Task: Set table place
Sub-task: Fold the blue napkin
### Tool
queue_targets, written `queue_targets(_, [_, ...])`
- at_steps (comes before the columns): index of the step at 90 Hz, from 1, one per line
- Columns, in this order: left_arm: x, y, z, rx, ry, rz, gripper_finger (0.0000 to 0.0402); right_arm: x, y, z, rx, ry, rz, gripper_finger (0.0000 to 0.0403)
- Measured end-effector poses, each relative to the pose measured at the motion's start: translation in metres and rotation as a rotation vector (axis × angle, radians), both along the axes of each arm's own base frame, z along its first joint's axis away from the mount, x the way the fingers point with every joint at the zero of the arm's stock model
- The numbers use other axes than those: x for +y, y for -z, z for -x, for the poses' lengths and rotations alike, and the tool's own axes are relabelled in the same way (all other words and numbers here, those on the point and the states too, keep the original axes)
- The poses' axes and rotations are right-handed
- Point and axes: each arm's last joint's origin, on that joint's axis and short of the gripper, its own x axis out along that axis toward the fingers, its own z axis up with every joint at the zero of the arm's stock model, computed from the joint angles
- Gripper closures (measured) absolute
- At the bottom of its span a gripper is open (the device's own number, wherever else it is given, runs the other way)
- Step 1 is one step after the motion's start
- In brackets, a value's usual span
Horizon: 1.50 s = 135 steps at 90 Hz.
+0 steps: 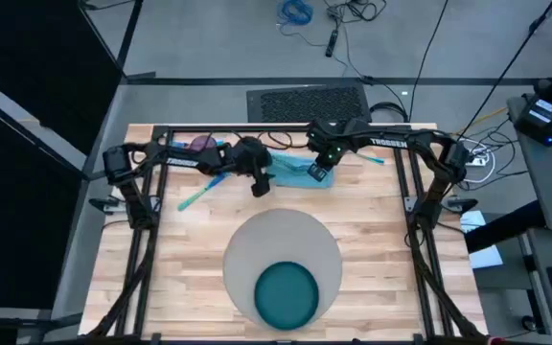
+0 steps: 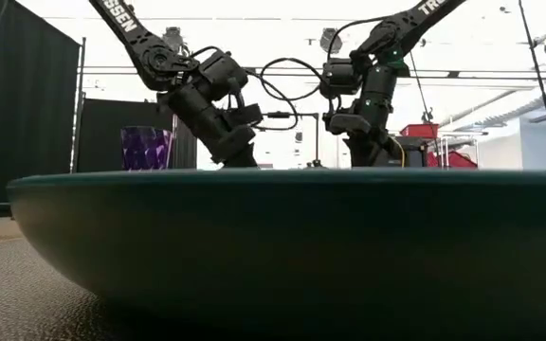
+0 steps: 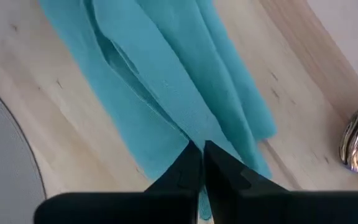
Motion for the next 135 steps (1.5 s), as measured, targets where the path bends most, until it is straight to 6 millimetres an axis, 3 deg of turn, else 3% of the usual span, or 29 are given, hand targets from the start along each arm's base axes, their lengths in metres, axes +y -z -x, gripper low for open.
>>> queue_targets(19, [0.008,0.013,0.001,0.03,-0.028,0.02,0.0204,-0.003,0.0,0.0,0.011,0.021,0.054,0.0382])
queue_targets(42, [0.009,0.034,-0.003,0.071,-0.039,0.052,0.0204,-0.005,-0.001,0.001,0.043,0.041,0.118,0.0293])
queue_targets(59, [0.009,0.028,-0.01,0.006,-0.072,-0.036,0.0204,-0.012,-0.002,0.001,0.056,0.079,0.202,0.0221])
queue_targets(72, [0.008,0.022,-0.016,0.007,-0.093,-0.113,0.0204,-0.009,-0.004,-0.002,0.053,0.033,0.216,0.0196])
queue_targets(99, [-0.002,-0.005,-0.02,-0.021,-0.125,-0.231,0.0204,0.013,-0.004,-0.013,-0.022,-0.119,0.056,0.0202])
queue_targets(118, [-0.009,0.0,-0.016,0.042,-0.093,-0.159,0.0204,0.011,0.003,-0.008,0.003,-0.105,0.039,0.0225])
queue_targets(135, [-0.026,-0.008,-0.02,0.015,-0.058,-0.156,0.0204,0.004,0.026,-0.01,0.072,-0.101,0.011,0.0266])
